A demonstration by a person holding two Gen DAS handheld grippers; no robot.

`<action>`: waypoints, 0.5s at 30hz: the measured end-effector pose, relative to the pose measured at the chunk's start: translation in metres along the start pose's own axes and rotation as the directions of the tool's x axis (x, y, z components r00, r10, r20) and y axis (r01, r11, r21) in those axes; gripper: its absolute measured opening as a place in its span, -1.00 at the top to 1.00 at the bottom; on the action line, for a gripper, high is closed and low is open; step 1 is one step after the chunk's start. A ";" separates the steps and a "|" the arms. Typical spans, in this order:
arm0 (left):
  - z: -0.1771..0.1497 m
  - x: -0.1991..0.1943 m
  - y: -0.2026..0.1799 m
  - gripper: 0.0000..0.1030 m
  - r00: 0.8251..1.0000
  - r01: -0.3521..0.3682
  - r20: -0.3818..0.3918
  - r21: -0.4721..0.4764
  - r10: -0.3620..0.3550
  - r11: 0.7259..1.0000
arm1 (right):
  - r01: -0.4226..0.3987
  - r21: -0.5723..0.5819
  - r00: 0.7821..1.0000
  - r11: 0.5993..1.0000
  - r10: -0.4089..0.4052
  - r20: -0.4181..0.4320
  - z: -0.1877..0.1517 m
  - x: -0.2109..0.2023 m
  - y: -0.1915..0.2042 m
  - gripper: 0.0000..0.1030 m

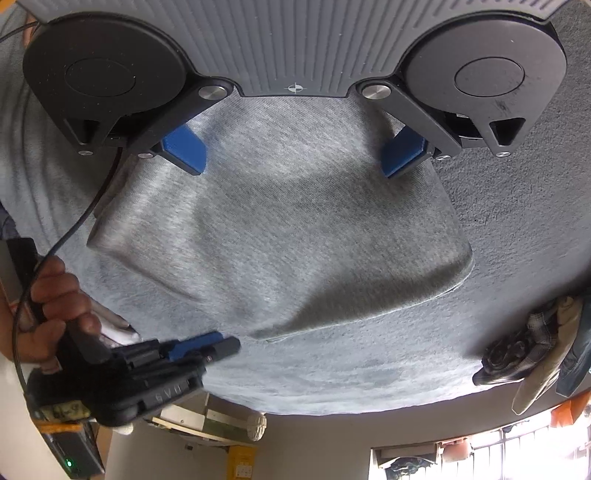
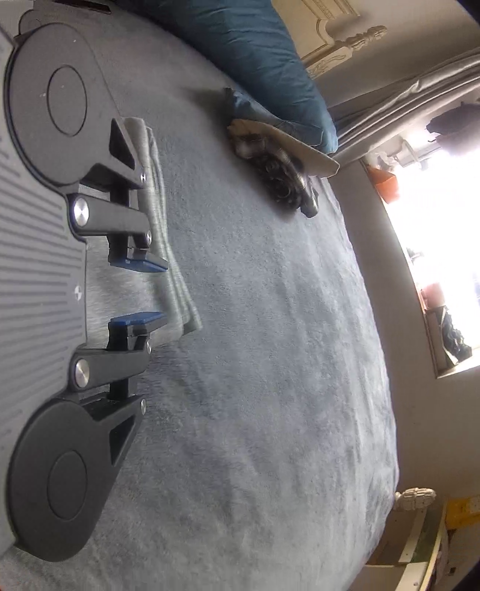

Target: Fold clothes

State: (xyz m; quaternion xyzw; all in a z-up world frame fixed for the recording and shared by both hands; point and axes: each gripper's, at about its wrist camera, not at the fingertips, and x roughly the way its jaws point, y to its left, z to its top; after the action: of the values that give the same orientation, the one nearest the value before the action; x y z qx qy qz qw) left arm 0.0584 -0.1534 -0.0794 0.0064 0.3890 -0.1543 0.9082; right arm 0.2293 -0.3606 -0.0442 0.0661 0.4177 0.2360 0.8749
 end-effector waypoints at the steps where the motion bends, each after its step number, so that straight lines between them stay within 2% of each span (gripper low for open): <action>1: 0.001 0.000 0.001 -1.00 1.000 0.003 -0.002 -0.002 -0.003 1.000 | 0.053 -0.005 0.998 0.999 -0.054 -0.046 -0.006 0.006 -0.004 0.53; 2: 0.001 0.000 0.001 -1.00 1.000 0.006 -0.005 -0.004 -0.006 1.000 | 0.108 -0.002 0.990 0.994 -0.107 -0.091 -0.013 0.011 -0.010 0.51; 3: 0.002 0.000 0.002 -1.00 1.000 0.010 -0.008 -0.006 -0.010 1.000 | 0.130 0.028 0.986 0.991 -0.127 -0.108 -0.017 0.009 -0.015 0.50; 5: 0.003 0.000 0.003 -0.99 1.000 0.017 -0.010 -0.011 -0.017 1.000 | 0.113 0.105 0.991 0.988 -0.105 -0.080 -0.020 -0.008 -0.022 0.50; 6: 0.002 -0.001 0.004 -1.00 1.000 0.021 -0.009 -0.011 -0.021 1.000 | 0.104 0.101 0.994 0.989 -0.100 -0.046 -0.020 -0.022 -0.019 0.50; 9: 0.003 -0.001 0.007 -0.99 0.999 0.036 -0.010 -0.015 -0.036 0.999 | 0.014 -0.032 0.999 0.999 -0.013 0.029 -0.028 -0.060 0.007 0.50; 10: 0.004 -0.001 0.009 -0.99 0.999 0.045 -0.010 -0.024 -0.045 0.999 | -0.031 -0.090 0.999 0.995 0.033 0.026 -0.034 -0.068 0.017 0.50; 12: 0.007 -0.001 0.015 -0.99 0.998 0.069 -0.011 -0.050 -0.070 0.996 | -0.063 -0.205 0.998 0.977 0.063 -0.004 -0.051 -0.074 0.033 0.52; 13: 0.008 -0.002 0.019 -0.99 0.996 0.087 -0.008 -0.071 -0.088 0.994 | -0.048 -0.250 0.999 0.967 0.043 -0.027 -0.061 -0.073 0.037 0.52; 15: 0.012 -0.003 0.029 -0.98 0.992 0.127 0.002 -0.132 -0.127 0.983 | 0.058 -0.261 0.994 0.964 -0.080 -0.075 -0.080 -0.067 0.029 0.52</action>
State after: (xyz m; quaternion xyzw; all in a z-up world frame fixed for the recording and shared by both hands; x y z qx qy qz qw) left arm 0.0728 -0.1267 -0.0723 -0.0778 0.4010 -0.1859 0.8936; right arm 0.1224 -0.3731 -0.0399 -0.0732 0.4220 0.2604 0.8653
